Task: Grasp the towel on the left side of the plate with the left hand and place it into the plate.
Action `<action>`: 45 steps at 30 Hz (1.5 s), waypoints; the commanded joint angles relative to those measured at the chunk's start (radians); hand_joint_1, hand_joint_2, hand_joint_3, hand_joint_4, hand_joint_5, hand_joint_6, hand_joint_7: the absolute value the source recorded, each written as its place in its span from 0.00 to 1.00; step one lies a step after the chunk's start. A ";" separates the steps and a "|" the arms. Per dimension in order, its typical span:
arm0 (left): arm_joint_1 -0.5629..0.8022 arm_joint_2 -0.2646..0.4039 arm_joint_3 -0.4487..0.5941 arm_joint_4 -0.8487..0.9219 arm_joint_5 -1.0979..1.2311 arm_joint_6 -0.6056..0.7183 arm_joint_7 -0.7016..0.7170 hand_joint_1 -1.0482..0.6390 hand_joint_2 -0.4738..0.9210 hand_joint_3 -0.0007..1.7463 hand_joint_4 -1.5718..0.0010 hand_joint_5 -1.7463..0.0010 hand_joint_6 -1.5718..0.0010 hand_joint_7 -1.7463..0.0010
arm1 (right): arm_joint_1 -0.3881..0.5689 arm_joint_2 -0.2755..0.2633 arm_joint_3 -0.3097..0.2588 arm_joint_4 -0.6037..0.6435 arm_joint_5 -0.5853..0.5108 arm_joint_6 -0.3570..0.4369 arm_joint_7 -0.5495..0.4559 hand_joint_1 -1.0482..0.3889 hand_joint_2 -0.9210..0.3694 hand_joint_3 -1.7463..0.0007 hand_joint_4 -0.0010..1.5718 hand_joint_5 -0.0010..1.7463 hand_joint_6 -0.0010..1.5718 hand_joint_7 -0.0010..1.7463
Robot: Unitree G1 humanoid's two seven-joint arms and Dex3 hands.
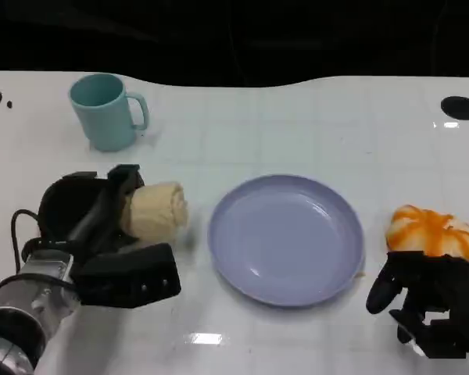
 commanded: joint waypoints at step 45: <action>-0.078 -0.127 -0.164 -0.386 0.029 0.008 -0.672 0.13 1.00 0.01 0.92 0.92 0.95 1.00 | -0.002 -0.017 -0.010 -0.005 0.010 0.009 0.018 0.79 0.09 0.60 0.37 0.89 0.39 0.75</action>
